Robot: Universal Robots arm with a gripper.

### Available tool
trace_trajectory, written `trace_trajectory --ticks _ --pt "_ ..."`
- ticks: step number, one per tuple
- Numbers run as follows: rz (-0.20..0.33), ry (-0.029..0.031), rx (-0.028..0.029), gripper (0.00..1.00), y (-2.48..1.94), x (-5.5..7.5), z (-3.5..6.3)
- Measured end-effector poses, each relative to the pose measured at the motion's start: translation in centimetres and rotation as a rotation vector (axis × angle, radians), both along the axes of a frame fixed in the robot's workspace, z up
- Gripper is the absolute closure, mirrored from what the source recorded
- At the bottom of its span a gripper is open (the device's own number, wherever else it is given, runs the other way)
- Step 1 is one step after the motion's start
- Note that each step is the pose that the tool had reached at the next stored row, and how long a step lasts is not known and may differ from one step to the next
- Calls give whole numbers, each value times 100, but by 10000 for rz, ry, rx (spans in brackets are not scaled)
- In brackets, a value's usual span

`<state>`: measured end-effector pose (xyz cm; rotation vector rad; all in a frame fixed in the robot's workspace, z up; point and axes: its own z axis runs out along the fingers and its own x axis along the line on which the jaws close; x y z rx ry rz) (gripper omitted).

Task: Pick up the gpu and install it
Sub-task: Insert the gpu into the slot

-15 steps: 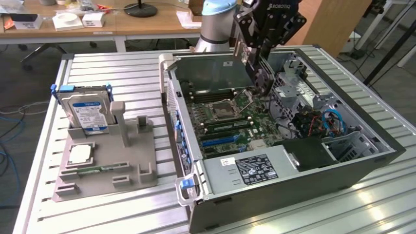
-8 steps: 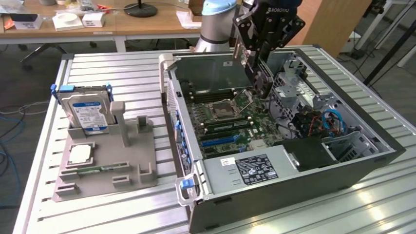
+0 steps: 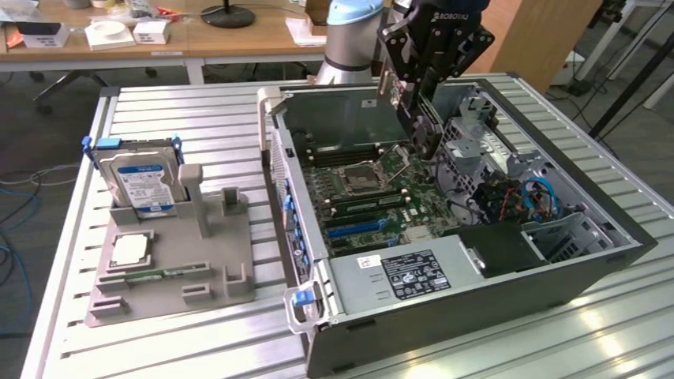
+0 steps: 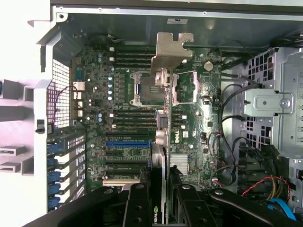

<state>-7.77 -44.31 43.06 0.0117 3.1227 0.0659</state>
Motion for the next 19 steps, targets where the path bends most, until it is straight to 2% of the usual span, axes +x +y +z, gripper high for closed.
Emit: trace_trajectory --ticks 4,15,19 --pt "0 -2 3 74 1 0 -5" --pt "1 0 3 74 0 0 -174" --pt "0 0 1 74 0 0 -184"
